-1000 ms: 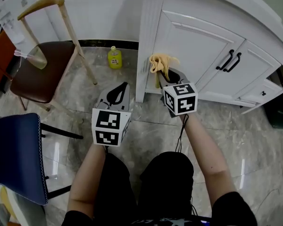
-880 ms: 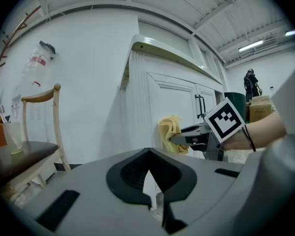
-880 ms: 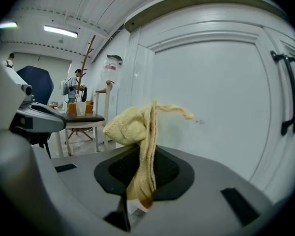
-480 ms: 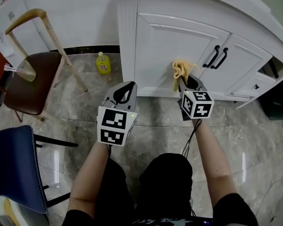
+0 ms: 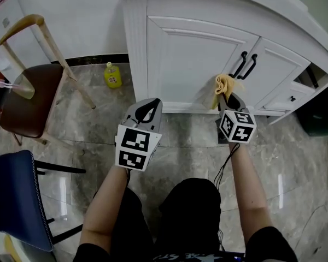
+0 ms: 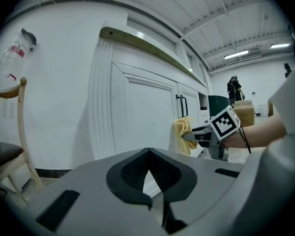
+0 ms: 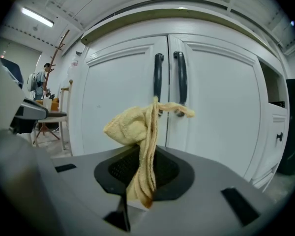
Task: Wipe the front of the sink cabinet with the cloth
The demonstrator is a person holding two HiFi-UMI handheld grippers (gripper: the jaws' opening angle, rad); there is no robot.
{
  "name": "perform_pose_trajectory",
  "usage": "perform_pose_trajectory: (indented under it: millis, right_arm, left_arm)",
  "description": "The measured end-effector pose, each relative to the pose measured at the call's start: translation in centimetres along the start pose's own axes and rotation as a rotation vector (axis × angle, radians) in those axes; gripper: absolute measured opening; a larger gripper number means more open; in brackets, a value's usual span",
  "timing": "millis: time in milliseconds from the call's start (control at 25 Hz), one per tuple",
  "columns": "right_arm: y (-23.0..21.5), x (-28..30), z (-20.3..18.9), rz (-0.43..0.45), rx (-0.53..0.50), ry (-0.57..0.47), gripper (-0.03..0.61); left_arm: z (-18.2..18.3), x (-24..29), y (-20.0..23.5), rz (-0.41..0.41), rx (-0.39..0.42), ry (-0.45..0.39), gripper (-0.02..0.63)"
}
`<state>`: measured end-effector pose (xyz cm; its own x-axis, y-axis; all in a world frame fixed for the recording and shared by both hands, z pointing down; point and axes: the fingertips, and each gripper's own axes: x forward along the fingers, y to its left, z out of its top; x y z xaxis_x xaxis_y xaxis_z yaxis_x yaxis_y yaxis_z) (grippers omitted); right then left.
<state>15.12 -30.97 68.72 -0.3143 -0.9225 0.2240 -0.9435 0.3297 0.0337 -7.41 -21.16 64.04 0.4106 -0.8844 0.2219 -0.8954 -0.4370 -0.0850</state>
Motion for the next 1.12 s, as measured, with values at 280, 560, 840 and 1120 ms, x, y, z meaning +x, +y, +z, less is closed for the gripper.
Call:
perform_pose_trajectory:
  millis: [280, 560, 840, 1120]
  right_arm:
    - [9.3, 1.7, -1.7, 0.193, -0.065, 0.027, 0.081]
    - [19.9, 4.1, -4.6, 0.384, -0.103, 0.028, 0.083]
    - [24.3, 7.0, -6.8, 0.4, -0.137, 0.015, 0.081]
    - [22.5, 7.2, -7.4, 0.357, -0.128, -0.012, 0.08]
  left_arm:
    - [-3.7, -3.0, 5.4, 0.122, -0.041, 0.065, 0.014]
    - [-6.9, -6.6, 9.3, 0.216, -0.065, 0.1, 0.014]
    - [-8.5, -8.2, 10.5, 0.264, -0.081, 0.126, 0.014]
    - [-8.2, -7.1, 9.8, 0.247, -0.065, 0.131, 0.014]
